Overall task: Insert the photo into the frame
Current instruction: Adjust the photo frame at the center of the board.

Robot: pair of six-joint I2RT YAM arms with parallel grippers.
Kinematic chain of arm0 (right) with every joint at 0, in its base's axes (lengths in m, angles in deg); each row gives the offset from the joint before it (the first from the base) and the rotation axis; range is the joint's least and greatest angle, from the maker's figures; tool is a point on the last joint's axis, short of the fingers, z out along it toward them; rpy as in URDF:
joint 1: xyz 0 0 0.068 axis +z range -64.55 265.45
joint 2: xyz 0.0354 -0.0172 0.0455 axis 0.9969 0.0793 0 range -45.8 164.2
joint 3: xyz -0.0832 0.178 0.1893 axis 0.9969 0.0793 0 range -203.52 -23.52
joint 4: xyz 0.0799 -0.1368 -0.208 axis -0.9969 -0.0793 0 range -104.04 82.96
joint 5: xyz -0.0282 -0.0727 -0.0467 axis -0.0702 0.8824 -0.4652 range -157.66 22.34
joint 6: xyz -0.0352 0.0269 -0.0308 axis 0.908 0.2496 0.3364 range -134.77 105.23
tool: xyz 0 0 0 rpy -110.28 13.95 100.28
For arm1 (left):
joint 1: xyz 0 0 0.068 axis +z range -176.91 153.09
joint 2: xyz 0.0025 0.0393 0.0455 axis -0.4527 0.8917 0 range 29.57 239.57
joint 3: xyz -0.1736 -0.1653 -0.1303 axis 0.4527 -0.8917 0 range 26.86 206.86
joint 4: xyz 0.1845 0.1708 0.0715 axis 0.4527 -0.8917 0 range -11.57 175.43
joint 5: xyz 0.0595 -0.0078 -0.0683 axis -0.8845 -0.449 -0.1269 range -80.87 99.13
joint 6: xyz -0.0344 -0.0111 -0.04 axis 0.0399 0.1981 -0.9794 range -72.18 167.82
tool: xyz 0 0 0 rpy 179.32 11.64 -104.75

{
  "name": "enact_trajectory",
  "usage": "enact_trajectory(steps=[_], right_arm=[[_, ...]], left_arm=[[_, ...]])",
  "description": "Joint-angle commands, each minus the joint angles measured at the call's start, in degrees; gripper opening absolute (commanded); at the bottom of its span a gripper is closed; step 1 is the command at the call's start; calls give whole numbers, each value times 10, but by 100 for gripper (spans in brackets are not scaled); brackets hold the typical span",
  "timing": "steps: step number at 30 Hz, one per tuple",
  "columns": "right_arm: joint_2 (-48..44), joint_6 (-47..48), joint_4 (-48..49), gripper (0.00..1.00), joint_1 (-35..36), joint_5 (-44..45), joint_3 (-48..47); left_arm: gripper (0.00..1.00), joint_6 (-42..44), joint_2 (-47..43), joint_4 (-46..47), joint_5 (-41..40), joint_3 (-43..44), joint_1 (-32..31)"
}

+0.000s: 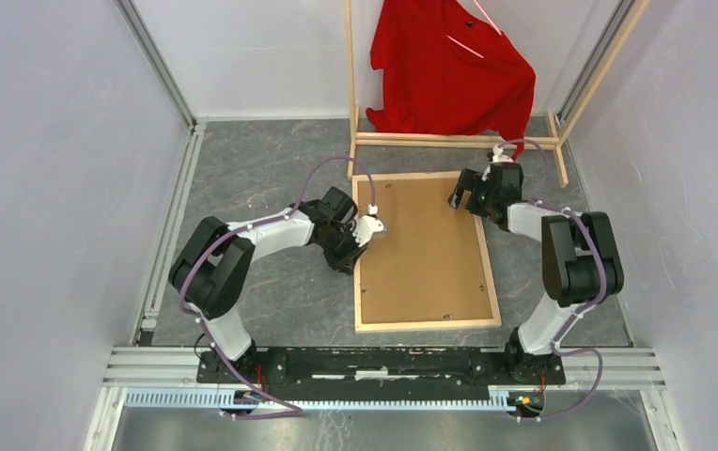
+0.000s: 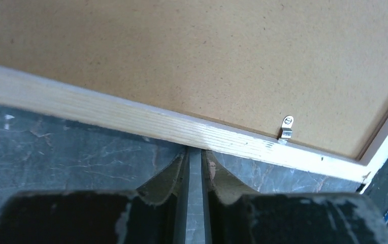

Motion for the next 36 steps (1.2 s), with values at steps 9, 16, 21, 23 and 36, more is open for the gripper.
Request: enact_trajectory(steps=[9, 16, 21, 23, 36], right_arm=[[20, -31, -24, 98, 127, -44, -39], [62, -31, 11, 98, 158, -106, -69], [152, -19, -20, 98, 232, -143, -189], [179, -21, -28, 98, 258, -159, -231], [88, 53, -145, 98, 251, -60, -297]], left_arm=[[24, 58, -30, -63, 43, -2, -42], [26, 33, -10, -55, 50, 25, -78], [29, 21, 11, -63, 55, 60, -79], [38, 32, 7, -76, 51, 63, -78], [68, 128, -87, -232, 93, 161, 88]])
